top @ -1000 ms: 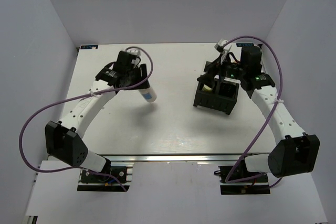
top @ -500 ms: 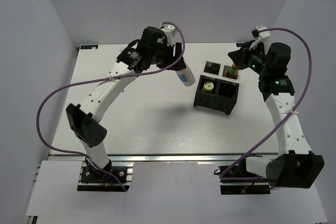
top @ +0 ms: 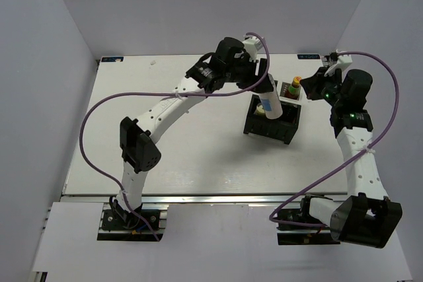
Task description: Organize the condiment bottles
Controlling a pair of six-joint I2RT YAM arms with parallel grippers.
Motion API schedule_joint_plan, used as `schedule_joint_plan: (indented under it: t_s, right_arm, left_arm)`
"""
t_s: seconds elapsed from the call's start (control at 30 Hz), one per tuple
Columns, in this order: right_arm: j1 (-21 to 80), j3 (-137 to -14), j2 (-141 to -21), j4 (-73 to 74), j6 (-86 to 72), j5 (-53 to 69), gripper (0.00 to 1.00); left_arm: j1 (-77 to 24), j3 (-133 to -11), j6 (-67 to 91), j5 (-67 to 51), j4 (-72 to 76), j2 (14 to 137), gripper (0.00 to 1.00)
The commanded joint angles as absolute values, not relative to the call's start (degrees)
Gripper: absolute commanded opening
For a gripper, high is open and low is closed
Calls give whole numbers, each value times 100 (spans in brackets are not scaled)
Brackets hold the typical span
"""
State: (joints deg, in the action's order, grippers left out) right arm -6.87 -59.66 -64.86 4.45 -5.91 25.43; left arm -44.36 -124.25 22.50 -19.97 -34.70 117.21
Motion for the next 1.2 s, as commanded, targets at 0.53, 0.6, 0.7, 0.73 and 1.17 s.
schedule_joint_plan:
  t_s: [0.53,0.6,0.7,0.73,1.17]
  right_arm:
    - [-932,-5370,-6223,-132,-580,2593,0]
    - [-940,-5309,-6231,-141,-580,2610,0]
    - [-940,-5256,-6231,-149,-571,2619,0]
    - [-940,-5247,-6231,-149,-563,2610,0]
    - [-949,-5212,-6258,-141,-484,2593,0]
  left_arm:
    - [-4553,-13078,2891,-2698,-1635,12568,0]
    - [-4553,-13078,2953,-2724,-1521,12612,0]
    - [-4562,-13087,2971,-2734,-1441,12700,0]
    - [-4562,-13087,2953,-2716,-1441,12744,0]
    - [-4843,-13043,2022,-2171,-1950,12832,0]
